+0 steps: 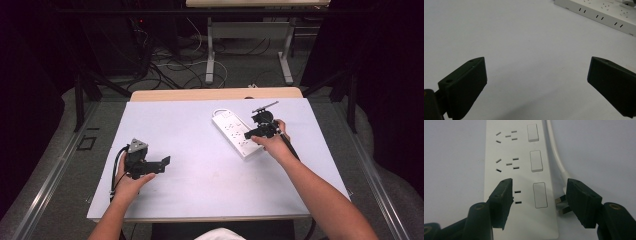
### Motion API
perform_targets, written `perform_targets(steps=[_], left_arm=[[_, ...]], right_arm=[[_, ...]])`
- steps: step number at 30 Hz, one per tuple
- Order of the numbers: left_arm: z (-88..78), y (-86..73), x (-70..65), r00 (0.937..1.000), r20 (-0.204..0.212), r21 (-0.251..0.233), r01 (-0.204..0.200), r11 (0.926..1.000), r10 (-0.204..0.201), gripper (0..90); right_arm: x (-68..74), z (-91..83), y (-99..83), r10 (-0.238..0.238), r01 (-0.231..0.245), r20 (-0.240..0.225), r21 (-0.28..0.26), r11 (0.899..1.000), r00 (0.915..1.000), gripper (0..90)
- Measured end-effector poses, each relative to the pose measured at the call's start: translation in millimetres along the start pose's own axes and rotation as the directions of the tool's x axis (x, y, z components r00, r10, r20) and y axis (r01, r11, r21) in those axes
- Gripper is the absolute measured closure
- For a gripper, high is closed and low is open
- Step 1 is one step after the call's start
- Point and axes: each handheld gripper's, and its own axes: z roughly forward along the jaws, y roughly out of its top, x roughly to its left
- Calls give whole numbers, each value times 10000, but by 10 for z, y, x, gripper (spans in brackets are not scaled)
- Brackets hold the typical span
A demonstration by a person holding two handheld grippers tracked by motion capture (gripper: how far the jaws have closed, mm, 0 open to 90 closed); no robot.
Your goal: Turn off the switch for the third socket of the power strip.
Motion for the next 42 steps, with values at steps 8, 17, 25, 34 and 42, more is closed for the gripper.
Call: perform_targets(steps=[8, 17, 25, 34, 42], left_arm=[[12, 3, 1, 10000, -26, -93, 77, 9999, -78, 22], [39, 12, -6, 9999, 18, -34, 163, 9999, -163, 22], [43, 6, -13, 9998, 42, -119, 193, 9997, -192, 22], [21, 5, 2, 9998, 38, -76, 220, 9997, -220, 22], [11, 5, 8, 9999, 21, -80, 161, 9998, -161, 22]], right_arm=[[22, -70, 12, -291, 290, -75, -206, 9994, 9995, 294], [29, -113, 11, -612, 614, 67, -360, 9975, 9981, 142], [-8, -179, 10, -341, 355, 272, -520, 9980, 9990, 0], [-7, -278, -8, -739, 788, 528, -984, 9920, 9959, 0], [42, -351, -51, -916, 987, 553, -1418, 9850, 9943, 0]])
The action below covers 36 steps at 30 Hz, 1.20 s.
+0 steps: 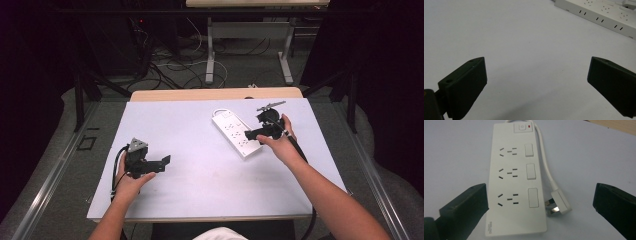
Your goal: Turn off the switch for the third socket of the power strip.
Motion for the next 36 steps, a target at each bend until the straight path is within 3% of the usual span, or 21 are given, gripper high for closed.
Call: perform_targets(steps=[11, 18, 29, 36], left_arm=[[-3, -3, -1, 10000, -69, -113, 33, 9999, -34, 22], [-8, -3, -1, 10000, -69, -145, 47, 9999, -48, 22], [-12, -5, -1, 9999, -86, -155, 86, 9998, -87, 22], [-18, -5, 5, 9999, -140, -194, 97, 9998, -99, 22]], right_arm=[[55, -172, -26, -104, 92, -189, -647, 9979, 9998, 0], [63, -272, -112, -231, 209, -296, -723, 9972, 9993, 0], [-31, -384, -322, -104, 79, -239, -1020, 9948, 9997, 0], [-104, -435, -489, -326, 307, -154, -1091, 9936, 9994, 0]])
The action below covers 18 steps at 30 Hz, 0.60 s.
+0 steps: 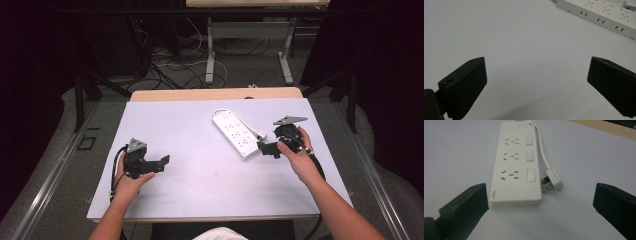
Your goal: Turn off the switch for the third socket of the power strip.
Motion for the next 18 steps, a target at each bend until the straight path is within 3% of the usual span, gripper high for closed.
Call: perform_targets(steps=[11, 12, 18], left_arm=[[-3, -1, 4, 10000, -20, 14, -30, 10000, 30, 22], [-16, 6, 10, 9999, 85, 182, -58, 9998, 57, 22], [-12, -3, 3, 10000, -9, 41, -26, 10000, 26, 22]], right_arm=[[-114, -116, -276, 481, -480, 51, -172, 9987, 9988, 0], [-124, -121, -304, 560, -560, 3, -192, 9982, 9984, 0], [-181, -150, -461, 818, -815, 94, -272, 9963, 9966, 0]])
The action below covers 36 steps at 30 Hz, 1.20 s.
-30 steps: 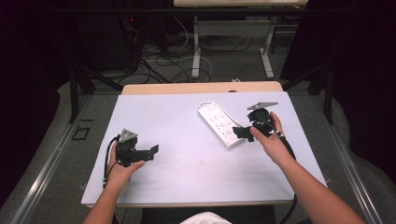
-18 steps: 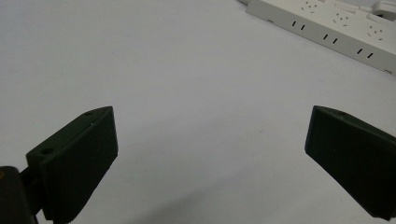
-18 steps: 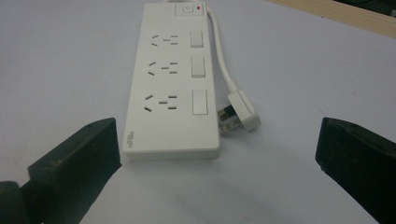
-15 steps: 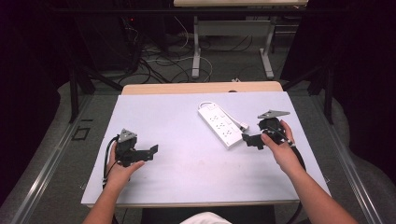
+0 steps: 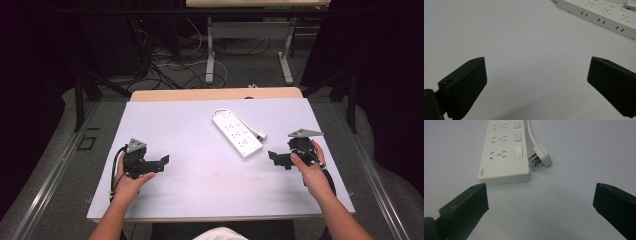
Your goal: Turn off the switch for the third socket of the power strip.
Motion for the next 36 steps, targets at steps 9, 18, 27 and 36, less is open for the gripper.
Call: perform_targets(steps=[9, 18, 27, 36], left_arm=[[-5, 1, 1, 10000, 4, 65, 6, 10000, -6, 22], [-11, 2, 8, 10000, 25, 153, -43, 9999, 43, 22], [-9, 0, 11, 10000, 15, 127, -16, 9999, 16, 22], [-3, -4, 15, 10000, 32, 112, 25, 9999, -25, 22]], right_arm=[[-136, -34, -211, 170, -165, 303, -160, 9997, 9994, 0], [-256, -25, -384, 482, -469, 476, -288, 9985, 9977, 0], [-374, -14, -502, 816, -792, 696, -363, 9962, 9942, 0], [-465, 8, -585, 1269, -1255, 906, -214, 9919, 9878, 0]])
